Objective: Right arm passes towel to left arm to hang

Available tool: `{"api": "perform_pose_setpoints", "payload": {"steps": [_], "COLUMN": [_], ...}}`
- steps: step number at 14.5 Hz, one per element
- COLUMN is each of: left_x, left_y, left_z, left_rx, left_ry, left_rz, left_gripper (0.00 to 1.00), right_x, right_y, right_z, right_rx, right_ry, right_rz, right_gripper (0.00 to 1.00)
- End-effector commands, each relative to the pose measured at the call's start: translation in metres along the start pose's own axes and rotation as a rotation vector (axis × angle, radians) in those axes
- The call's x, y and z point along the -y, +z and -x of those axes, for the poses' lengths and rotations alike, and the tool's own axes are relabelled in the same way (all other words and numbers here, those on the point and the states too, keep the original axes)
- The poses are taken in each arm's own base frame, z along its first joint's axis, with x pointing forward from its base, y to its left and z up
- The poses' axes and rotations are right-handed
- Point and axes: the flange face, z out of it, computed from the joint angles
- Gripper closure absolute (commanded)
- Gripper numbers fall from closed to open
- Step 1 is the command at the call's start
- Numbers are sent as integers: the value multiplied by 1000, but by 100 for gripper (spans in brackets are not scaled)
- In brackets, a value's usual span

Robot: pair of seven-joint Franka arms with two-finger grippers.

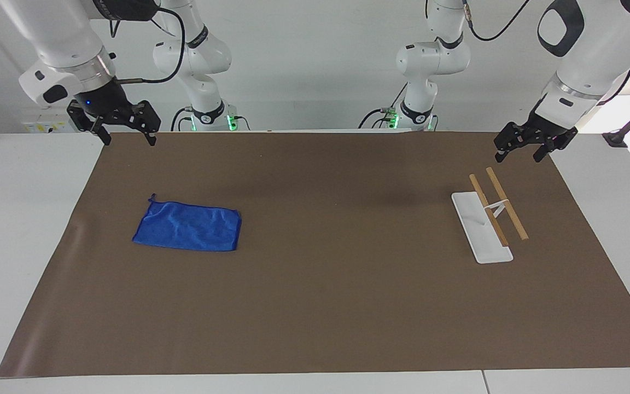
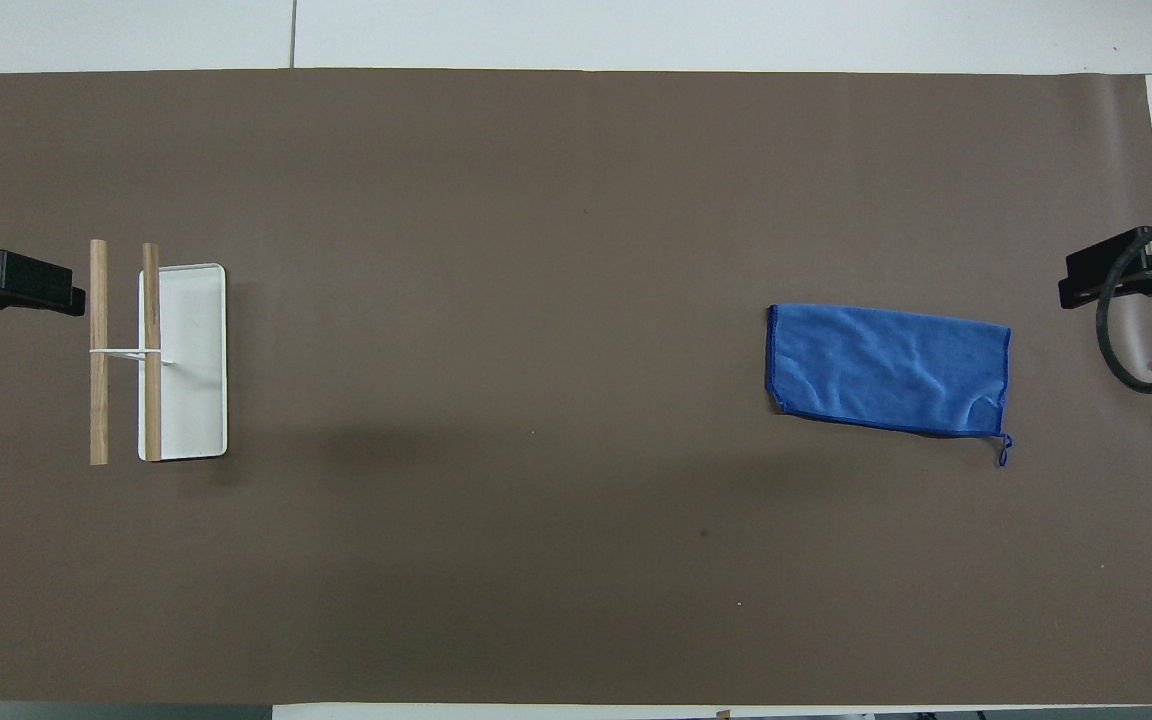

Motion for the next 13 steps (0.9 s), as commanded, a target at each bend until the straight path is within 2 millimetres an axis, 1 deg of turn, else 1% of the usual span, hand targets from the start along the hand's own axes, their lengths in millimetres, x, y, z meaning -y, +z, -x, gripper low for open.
{"api": "perform_pose_setpoints", "payload": {"steps": [1, 5, 10, 13], "left_x": [3, 3, 3, 3], "left_y": [-2, -3, -3, -3], "left_z": [7, 7, 7, 7], "left_rx": [-1, -3, -3, -3], "left_ry": [3, 3, 3, 3], "left_rz": [7, 5, 5, 7], "left_gripper": [0, 0, 0, 0], "right_x": [-1, -2, -2, -5], "right_y": [-1, -1, 4, 7], "right_z": [2, 1, 1, 3], "right_rx": [8, 4, 10, 13], "right_ry": [1, 2, 4, 11], "right_rz": [-5, -7, -6, -7], "right_gripper": [0, 0, 0, 0]}}
